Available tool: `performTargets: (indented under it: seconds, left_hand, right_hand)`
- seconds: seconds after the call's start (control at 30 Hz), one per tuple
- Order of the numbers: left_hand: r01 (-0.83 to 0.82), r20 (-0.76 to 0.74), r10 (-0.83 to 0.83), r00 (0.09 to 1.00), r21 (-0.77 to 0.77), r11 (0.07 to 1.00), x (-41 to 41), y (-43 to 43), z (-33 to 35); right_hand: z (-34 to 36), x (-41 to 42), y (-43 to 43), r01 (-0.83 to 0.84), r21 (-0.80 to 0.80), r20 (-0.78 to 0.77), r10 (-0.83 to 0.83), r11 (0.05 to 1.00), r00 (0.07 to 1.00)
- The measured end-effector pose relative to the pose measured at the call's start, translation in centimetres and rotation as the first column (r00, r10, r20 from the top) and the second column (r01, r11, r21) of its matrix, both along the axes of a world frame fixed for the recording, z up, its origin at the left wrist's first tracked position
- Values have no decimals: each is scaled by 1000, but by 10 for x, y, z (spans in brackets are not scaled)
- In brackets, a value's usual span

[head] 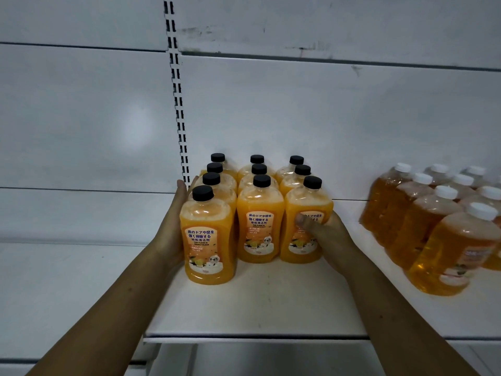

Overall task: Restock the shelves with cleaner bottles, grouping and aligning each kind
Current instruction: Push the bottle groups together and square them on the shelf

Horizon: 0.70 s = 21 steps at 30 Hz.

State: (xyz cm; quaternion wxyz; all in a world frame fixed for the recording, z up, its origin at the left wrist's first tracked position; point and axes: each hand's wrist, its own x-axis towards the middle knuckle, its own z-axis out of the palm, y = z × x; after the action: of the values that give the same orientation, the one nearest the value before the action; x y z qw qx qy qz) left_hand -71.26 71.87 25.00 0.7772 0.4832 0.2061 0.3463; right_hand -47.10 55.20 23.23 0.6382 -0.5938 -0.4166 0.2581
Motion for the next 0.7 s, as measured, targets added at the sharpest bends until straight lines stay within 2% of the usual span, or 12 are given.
performTargets:
  seconds: [0.4,0.53,0.7]
  left_hand:
    - [17,-28,-15,999,70,997,-4,1,4]
    - [-8,-61,22,998,230,973,-20,-3,-7]
    - [111,-270,40,962,520,847,-39,-11,-27]
  right_hand:
    - [4,-4,-8,-15,-11,39,15,1000,999]
    - [-1,-3,-11,-19,-4,92,20,1000,996]
    - [-8,2,-12,17,-71,169,-5,997,986]
